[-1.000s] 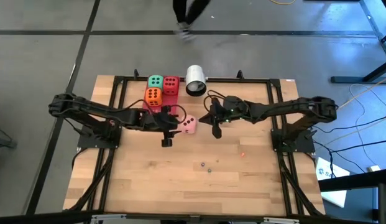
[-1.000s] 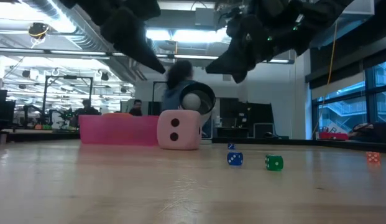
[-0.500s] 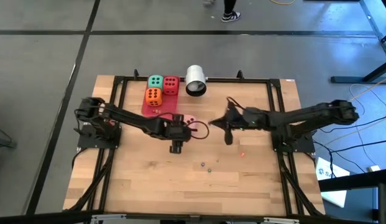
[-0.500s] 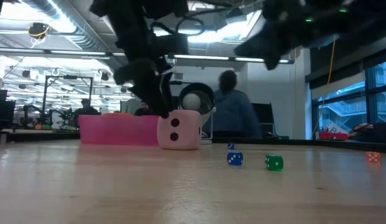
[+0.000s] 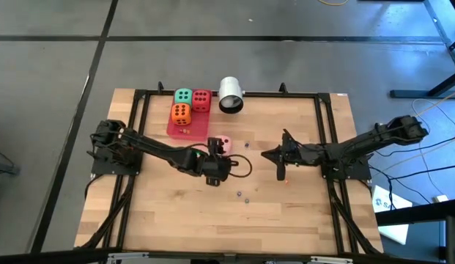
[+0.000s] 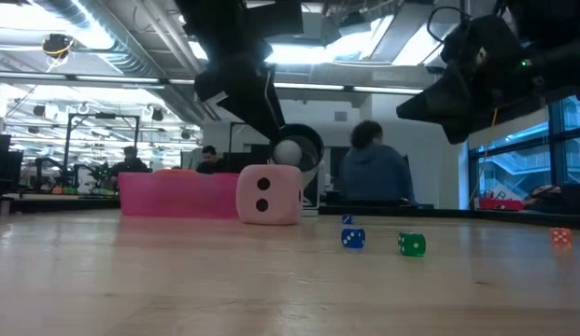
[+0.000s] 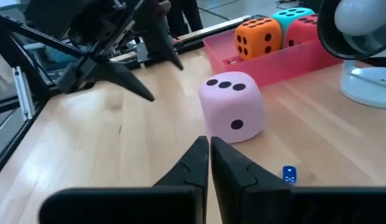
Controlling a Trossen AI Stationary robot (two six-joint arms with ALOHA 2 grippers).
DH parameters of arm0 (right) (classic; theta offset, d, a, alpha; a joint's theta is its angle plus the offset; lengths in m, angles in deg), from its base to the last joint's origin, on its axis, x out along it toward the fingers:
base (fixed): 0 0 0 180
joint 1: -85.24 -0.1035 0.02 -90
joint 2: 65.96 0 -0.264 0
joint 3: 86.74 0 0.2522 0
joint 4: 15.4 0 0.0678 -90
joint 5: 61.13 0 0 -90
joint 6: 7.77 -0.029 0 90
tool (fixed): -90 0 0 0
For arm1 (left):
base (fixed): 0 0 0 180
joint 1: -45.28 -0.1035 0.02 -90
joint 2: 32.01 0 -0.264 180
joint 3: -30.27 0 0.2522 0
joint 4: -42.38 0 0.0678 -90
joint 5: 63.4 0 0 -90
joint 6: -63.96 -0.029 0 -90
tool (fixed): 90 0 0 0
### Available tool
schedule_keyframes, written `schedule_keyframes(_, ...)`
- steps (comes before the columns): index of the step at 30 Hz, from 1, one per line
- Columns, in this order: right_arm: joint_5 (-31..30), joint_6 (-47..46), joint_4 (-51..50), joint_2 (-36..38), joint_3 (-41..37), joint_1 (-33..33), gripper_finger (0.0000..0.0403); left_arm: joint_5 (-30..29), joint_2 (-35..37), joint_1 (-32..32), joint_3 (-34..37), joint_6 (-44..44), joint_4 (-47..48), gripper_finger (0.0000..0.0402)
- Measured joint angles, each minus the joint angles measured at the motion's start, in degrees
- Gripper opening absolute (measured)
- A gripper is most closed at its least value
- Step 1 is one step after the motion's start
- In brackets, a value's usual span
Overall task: Pick & Place Dice
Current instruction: Put the big pink dice into the red bin
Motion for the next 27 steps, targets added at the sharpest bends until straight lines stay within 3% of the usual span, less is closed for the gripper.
schedule_keyframes(5, 0.01, 0.00, 0.33, 0.00, 0.00, -1.59, 0.0020, -2.94, 0.02, -0.15, 0.00, 4.81, 0.07, 0.0240)
schedule_keyframes(11, 0.02, -0.04, 0.30, 0.00, 0.00, -3.75, 0.0020, 0.04, -1.65, -0.73, 0.02, 8.13, 2.08, 0.0251)
schedule_keyframes(27, -0.94, 0.04, -0.09, -0.02, 0.00, -5.03, 0.0020, -6.75, -7.37, -0.83, 0.02, 0.17, 2.78, 0.0265)
